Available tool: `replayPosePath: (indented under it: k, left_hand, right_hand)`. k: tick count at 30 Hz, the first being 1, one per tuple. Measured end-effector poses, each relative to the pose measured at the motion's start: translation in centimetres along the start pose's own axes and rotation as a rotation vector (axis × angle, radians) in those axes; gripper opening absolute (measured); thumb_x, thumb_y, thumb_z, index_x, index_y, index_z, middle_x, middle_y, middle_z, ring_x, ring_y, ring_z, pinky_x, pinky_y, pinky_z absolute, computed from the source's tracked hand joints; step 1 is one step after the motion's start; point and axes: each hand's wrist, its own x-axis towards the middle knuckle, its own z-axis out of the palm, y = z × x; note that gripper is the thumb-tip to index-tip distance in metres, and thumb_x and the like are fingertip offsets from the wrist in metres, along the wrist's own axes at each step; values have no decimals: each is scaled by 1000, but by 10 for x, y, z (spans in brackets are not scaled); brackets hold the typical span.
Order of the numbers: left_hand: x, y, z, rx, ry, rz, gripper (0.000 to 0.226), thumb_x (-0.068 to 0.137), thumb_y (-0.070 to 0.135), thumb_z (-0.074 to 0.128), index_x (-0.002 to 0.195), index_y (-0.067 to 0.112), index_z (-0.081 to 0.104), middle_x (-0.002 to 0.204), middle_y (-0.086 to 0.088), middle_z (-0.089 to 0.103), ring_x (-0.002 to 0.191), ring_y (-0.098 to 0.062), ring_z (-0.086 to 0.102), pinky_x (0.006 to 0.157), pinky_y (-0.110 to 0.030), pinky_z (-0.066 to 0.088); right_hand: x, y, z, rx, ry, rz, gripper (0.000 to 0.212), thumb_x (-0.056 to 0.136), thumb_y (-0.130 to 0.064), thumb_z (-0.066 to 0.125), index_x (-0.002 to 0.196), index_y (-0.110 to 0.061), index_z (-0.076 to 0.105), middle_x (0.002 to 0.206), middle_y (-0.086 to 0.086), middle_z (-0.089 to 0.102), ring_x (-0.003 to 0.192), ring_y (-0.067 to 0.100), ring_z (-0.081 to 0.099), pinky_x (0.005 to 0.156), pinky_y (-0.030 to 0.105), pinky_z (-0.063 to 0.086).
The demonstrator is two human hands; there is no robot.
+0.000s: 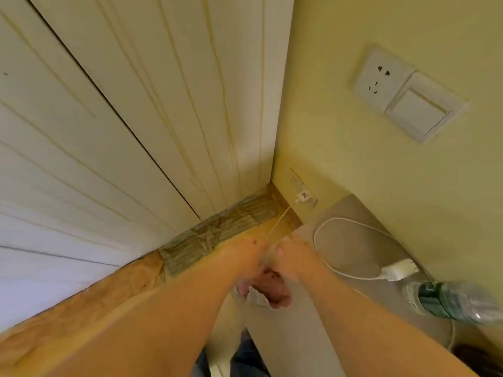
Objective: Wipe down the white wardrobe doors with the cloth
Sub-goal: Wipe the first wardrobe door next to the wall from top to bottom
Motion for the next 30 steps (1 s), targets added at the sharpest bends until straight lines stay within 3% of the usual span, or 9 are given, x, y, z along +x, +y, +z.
replayPosePath:
  k: [3, 6, 9, 12, 16, 20, 24, 27, 30]
  left_hand:
    - [11, 5, 23, 58, -94, 19, 38, 95, 36, 45, 131, 23, 44, 124, -9, 46, 109, -29, 53, 87, -39, 47]
    - [21, 5, 46, 152, -74, -18, 36, 95, 28, 48, 131, 24, 45, 129, -9, 43, 117, -30, 47, 91, -40, 41]
    - [25, 4, 55, 178, -46, -55, 31, 97, 22, 48, 128, 21, 49, 130, -9, 44, 120, -29, 45, 91, -38, 41]
    - [26, 1, 46, -105, 1, -87, 30, 95, 16, 47, 124, 14, 52, 128, -10, 48, 117, -28, 48, 93, -36, 41]
    - [20, -8, 7, -430, 148, -136, 9, 90, 11, 48, 87, 20, 46, 107, -10, 60, 98, -25, 55, 78, -31, 40]
    - [1, -19, -58, -548, 380, -130, 11, 89, 12, 56, 93, 17, 47, 97, -10, 58, 93, -26, 55, 71, -31, 40]
    - [-38, -36, -149, -631, 538, -72, 17, 82, 12, 68, 81, 16, 51, 80, 1, 53, 80, -16, 50, 64, -24, 40]
    - [-83, -47, -217, -768, 611, -17, 24, 79, 3, 68, 76, 18, 50, 73, -2, 55, 69, -18, 53, 65, -33, 47]
    - [-131, -53, -274, -810, 729, 82, 25, 81, -3, 64, 80, 18, 53, 71, -1, 57, 63, -14, 56, 54, -24, 47]
  right_hand:
    - [10, 8, 28, -43, -187, -20, 37, 84, -43, 43, 113, -23, 53, 117, 8, 45, 114, 29, 42, 94, 44, 40]
    - [20, 16, 53, 5, -259, -29, 53, 65, -61, 31, 99, -27, 54, 111, 10, 55, 99, 30, 53, 88, 41, 44]
    - [20, 16, 57, 160, -241, -24, 42, 73, -45, 44, 102, -18, 57, 105, 16, 62, 88, 31, 62, 77, 38, 53]
    - [15, 8, 48, 254, -208, -51, 36, 83, -24, 54, 118, -15, 51, 106, 14, 63, 86, 27, 60, 73, 33, 50]
    - [13, -7, 21, 355, -16, -106, 31, 89, -17, 52, 119, -12, 48, 109, 12, 62, 102, 31, 58, 73, 31, 43]
    - [8, -31, -36, 390, 191, -188, 23, 89, -15, 52, 110, -8, 52, 103, 12, 62, 98, 29, 56, 75, 32, 41]
    - [-4, -72, -109, 428, 387, -284, 6, 89, -17, 52, 93, -12, 51, 87, 5, 54, 83, 24, 53, 61, 29, 37]
    - [-26, -117, -167, 439, 513, -392, 17, 81, -16, 61, 92, -12, 49, 98, 10, 54, 83, 26, 57, 58, 23, 40]
    - [-56, -163, -216, 570, 488, -519, 23, 79, -15, 66, 88, -14, 45, 82, 4, 57, 68, 20, 60, 49, 20, 45]
